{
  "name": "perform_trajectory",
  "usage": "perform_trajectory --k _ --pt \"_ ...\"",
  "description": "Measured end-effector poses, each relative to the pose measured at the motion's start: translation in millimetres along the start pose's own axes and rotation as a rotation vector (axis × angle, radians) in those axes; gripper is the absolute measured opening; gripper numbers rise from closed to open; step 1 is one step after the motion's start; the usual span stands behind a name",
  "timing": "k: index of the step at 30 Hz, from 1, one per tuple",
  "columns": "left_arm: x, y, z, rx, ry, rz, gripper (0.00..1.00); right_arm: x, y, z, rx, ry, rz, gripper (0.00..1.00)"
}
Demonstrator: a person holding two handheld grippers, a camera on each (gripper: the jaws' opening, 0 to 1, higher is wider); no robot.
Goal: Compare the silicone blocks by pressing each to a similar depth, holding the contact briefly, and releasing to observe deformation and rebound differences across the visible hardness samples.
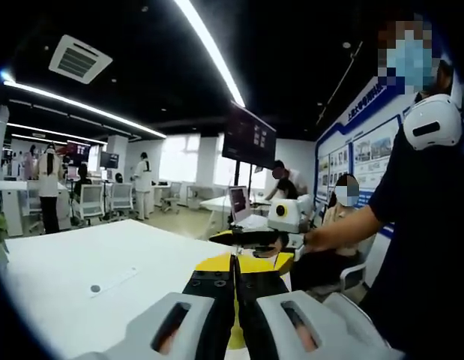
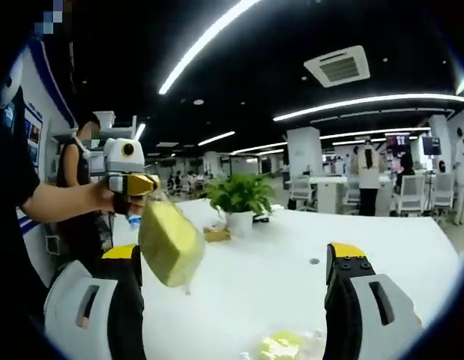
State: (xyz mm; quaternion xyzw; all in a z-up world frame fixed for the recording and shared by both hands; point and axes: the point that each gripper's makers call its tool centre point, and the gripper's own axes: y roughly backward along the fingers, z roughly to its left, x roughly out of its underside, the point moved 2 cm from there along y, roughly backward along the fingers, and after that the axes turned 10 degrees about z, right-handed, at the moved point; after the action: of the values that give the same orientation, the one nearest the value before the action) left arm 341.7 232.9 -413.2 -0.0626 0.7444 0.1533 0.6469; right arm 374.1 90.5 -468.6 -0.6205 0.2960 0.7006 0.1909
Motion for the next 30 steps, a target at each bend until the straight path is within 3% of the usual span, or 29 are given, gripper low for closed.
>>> perform_trajectory --k 2,9,11,18,25,28,30 --pt "0.4 0.1 -0.5 0.000 0.001 -0.002 0.00 1.6 10.3 -13.8 0.073 -0.012 0.005 0.96" --pt "2.2 1.7 -3.2 0.001 0.002 -0.004 0.00 10.2 60.4 -37.7 0.193 -0.072 -0.051 0.96" --pt "3.5 2.8 -2.8 0.001 0.004 -0.003 0.00 16.3 75.3 -42.0 0.224 -0.131 -0.066 0.96" --pt "7.7 3.8 -1.9 -0.002 0.019 -0.011 0.00 48.4 112.7 -54.7 0.337 -0.120 -0.012 0.92" --pt "9.8 6.7 -1.4 0.000 0.036 -0.026 0.00 89.0 127.3 -35.5 0.283 -0.092 0.066 0.96" --pt "10.4 7.9 -0.6 -0.002 0.038 -0.028 0.00 96.1 134.3 -14.5 0.183 -0.139 0.037 0.96" --pt "11.1 8.3 0.3 -0.003 0.041 -0.030 0.00 96.0 141.7 -9.8 0.195 -0.142 -0.005 0.96"
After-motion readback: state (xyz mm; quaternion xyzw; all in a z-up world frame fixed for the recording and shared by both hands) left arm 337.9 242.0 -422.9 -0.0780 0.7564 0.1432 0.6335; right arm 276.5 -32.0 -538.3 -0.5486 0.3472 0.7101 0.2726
